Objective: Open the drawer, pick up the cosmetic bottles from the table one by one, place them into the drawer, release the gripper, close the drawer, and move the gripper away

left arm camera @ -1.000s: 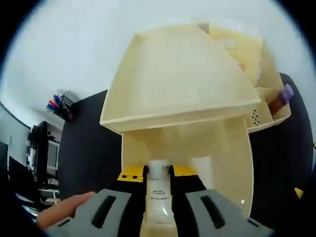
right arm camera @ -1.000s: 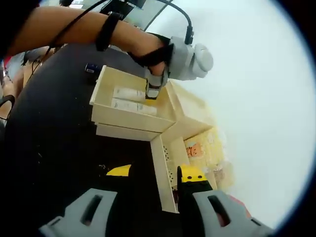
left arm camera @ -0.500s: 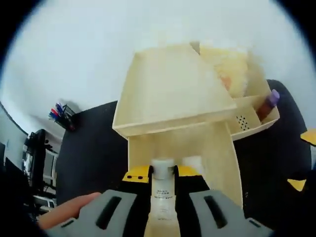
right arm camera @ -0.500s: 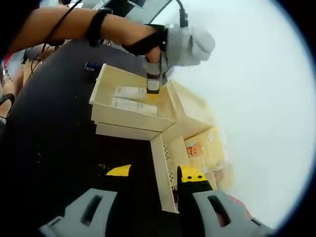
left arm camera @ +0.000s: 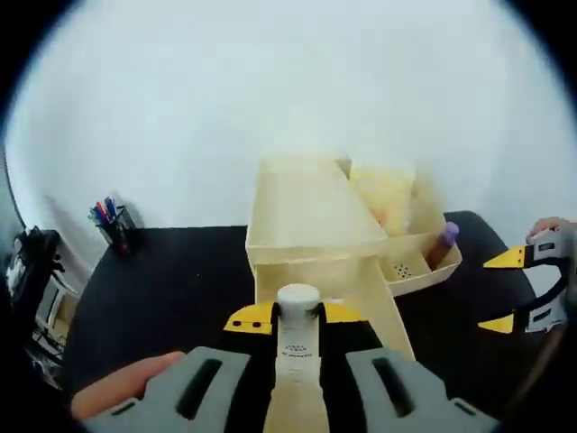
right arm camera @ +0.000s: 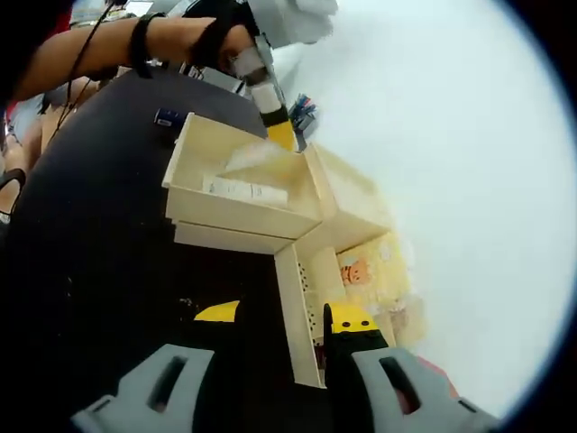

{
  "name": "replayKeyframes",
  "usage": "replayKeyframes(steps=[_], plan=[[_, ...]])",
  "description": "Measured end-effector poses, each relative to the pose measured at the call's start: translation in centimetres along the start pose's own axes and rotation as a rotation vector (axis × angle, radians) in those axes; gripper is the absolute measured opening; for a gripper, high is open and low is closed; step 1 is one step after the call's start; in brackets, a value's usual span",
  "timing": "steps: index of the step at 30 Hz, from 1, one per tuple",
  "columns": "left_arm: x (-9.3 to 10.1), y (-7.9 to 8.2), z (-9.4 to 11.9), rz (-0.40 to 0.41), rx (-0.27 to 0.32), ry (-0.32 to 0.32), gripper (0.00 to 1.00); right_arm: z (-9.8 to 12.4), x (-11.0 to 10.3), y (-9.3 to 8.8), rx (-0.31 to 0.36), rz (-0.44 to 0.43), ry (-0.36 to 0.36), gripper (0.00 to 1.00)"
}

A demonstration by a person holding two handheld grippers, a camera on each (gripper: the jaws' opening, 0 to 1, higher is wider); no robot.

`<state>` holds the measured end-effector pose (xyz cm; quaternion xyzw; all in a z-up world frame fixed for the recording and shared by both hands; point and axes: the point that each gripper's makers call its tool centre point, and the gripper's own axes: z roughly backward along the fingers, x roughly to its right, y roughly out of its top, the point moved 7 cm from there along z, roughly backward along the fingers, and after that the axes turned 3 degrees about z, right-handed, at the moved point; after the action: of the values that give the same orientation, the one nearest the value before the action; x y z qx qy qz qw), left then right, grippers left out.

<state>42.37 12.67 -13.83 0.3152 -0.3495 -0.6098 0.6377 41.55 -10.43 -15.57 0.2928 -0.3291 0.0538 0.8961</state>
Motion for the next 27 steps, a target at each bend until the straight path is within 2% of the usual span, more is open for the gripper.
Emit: replayKeyframes(steps=[2, 5, 12, 15, 20, 24, 27], plan=[[0.0, 0.5, 0.7, 0.01, 0.017, -0.014, 0.12, 0.0, -0.2, 0.1, -0.004, 0.005, 0.001, 0.31], [0.3, 1.6, 1.8, 0.011, 0.077, -0.028, 0.12, 0.0, -0.5, 0.1, -0.007, 0.011, 0.005, 0.31], [0.7, 3.2, 3.7, -0.013, 0.142, -0.039, 0.12, 0.0, -0.5, 0.0, -0.023, 0.019, 0.007, 0.31], [1.2, 2.9, 5.1, -0.016, 0.169, -0.053, 0.12, 0.1, -0.7, 0.0, -0.029, 0.022, 0.006, 0.31], [0.9, 3.1, 7.7, -0.023, 0.21, -0.059, 0.12, 0.1, -0.9, 0.0, -0.033, 0.024, 0.009, 0.31], [-0.5, 2.8, 10.5, -0.025, 0.241, -0.041, 0.12, 0.0, -0.9, 0.0, -0.038, 0.024, 0.009, 0.31], [-2.0, 1.9, 12.3, -0.007, 0.253, -0.023, 0.12, -0.1, -0.9, 0.1, -0.039, 0.022, 0.011, 0.31]])
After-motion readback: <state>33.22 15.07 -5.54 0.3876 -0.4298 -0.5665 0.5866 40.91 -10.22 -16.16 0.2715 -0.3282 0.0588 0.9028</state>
